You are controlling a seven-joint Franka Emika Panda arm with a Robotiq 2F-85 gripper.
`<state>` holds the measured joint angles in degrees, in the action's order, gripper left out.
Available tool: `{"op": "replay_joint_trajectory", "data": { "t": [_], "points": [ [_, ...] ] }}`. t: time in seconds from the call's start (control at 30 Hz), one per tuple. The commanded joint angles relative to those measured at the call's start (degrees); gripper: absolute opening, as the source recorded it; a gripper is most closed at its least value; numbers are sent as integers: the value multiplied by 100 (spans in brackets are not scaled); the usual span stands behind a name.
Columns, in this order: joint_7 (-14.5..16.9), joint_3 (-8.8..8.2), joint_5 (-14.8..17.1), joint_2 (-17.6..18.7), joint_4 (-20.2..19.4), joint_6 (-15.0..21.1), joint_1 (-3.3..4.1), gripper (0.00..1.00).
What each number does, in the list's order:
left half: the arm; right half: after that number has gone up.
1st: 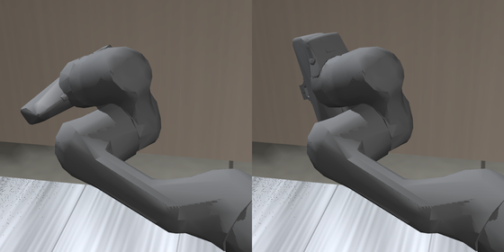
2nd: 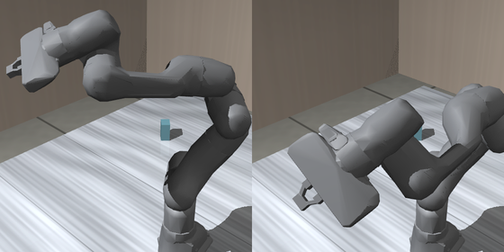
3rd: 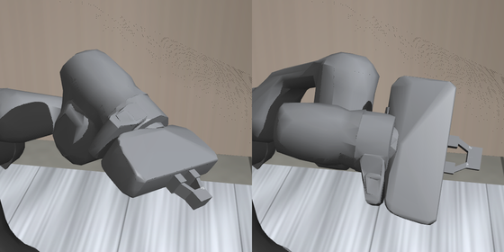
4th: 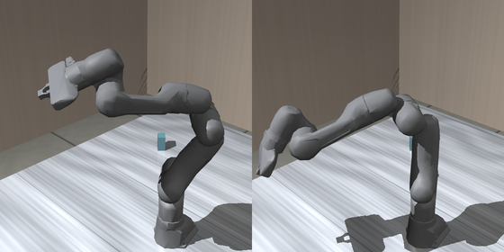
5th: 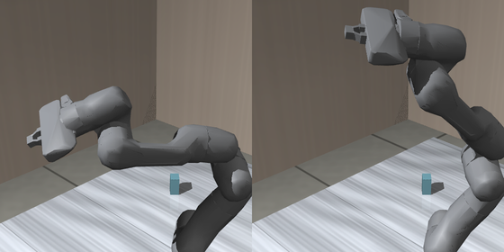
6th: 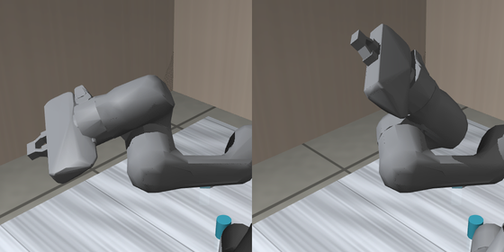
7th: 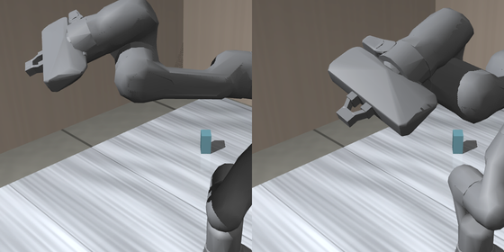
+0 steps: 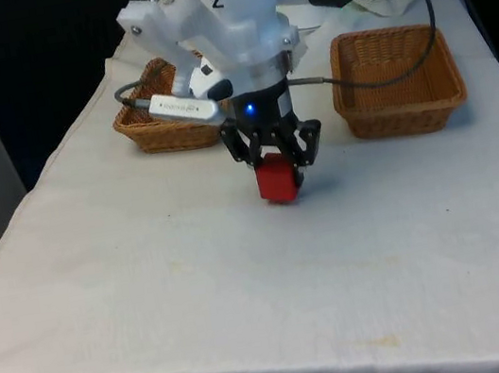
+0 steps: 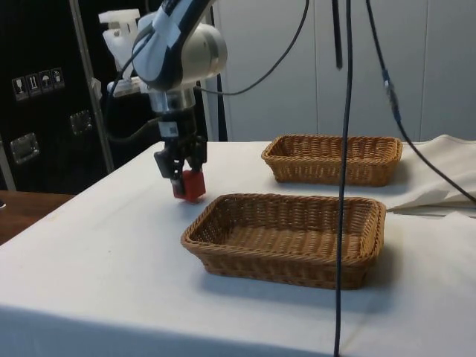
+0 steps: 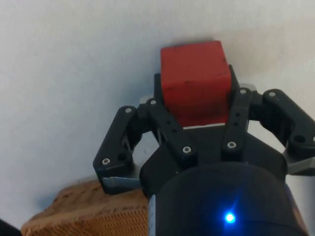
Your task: Pick up the red cube and place it into the right basket.
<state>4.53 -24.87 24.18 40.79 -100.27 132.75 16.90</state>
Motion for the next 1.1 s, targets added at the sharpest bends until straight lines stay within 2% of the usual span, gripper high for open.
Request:
{"op": "replay_joint_trajectory", "data": {
  "t": [0.0,0.03,0.07,0.2,0.3,0.37,0.6,0.63,0.67,0.9,0.93,0.97,1.07],
  "points": [
    [17,-6,-23,-63,-52,-17,6,3],
    [11,-63,-115,-246,-195,-34,80,3],
    [17,-63,-155,-309,-241,-40,86,3],
    [40,-34,-355,-602,-447,-74,80,3],
    [63,-11,-384,-670,-476,-92,57,3],
    [138,-34,-476,-796,-521,-155,80,3],
    [344,-63,-602,-1020,-544,-321,86,3],
    [321,-40,-544,-945,-498,-304,57,3],
    [372,-63,-619,-1049,-544,-350,86,3],
    [607,-92,-768,-1329,-544,-602,86,3],
    [602,-63,-705,-1261,-504,-579,57,3],
    [625,-92,-785,-1364,-550,-625,86,3],
    [670,-92,-848,-1461,-550,-716,86,3]
  ]
}}
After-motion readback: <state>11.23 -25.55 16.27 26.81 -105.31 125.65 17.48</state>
